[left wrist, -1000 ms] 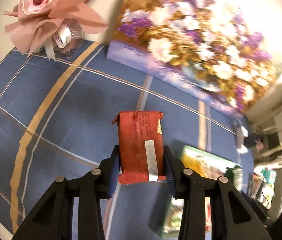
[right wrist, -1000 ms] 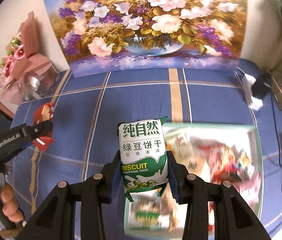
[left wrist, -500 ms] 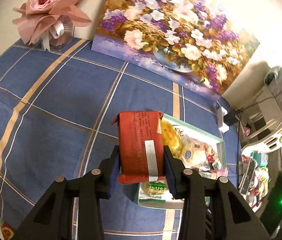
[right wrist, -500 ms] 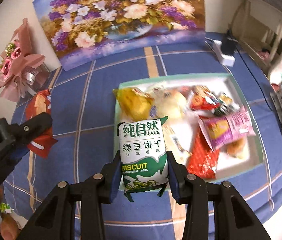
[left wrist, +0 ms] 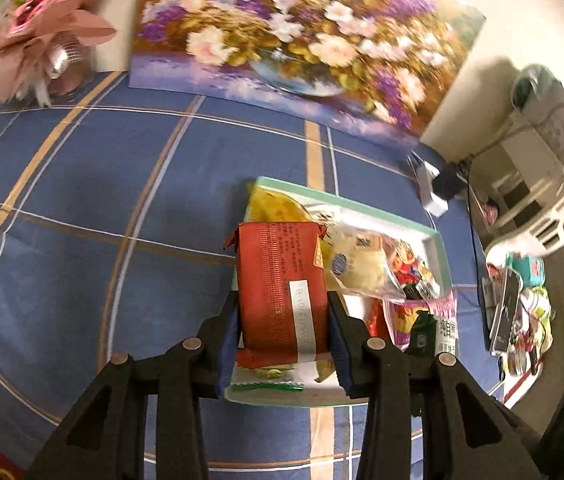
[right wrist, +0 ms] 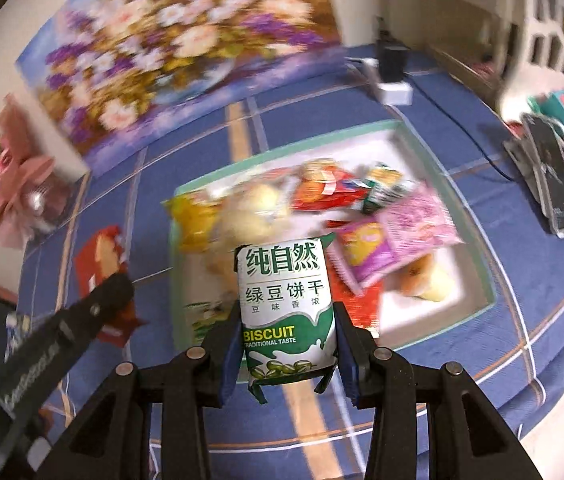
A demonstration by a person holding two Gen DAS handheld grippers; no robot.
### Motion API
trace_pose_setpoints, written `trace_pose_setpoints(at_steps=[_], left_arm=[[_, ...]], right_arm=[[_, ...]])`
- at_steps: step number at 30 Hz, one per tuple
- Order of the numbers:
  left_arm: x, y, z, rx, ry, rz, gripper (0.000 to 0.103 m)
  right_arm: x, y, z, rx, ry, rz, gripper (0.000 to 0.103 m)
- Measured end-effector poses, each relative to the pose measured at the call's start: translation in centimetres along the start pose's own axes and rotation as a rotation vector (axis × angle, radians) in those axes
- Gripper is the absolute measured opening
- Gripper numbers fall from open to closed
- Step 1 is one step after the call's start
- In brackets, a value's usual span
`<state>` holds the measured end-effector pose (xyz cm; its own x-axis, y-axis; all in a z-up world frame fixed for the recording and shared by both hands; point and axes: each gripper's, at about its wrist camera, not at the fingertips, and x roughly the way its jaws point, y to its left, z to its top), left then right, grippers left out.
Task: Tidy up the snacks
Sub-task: 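Carry both boxes over the tray and open both tools to release them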
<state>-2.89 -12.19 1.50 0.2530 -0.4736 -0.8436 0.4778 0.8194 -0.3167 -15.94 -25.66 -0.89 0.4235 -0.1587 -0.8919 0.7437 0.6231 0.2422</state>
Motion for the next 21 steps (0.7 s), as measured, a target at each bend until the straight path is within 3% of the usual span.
trace_pose_setpoints(at_steps=[9,21], left_arm=[[2.6,-0.3,-0.2,0.006,0.047,0.015,0.042],[4.5,0.5,0.3,-0.027,0.076,-0.009,0.042]], right_arm=[[2.5,-3.4,0.2,0.09,0.068,-0.004,0.043],[4.5,-1.2,0.4,0.007,0.069,-0.027,0.043]])
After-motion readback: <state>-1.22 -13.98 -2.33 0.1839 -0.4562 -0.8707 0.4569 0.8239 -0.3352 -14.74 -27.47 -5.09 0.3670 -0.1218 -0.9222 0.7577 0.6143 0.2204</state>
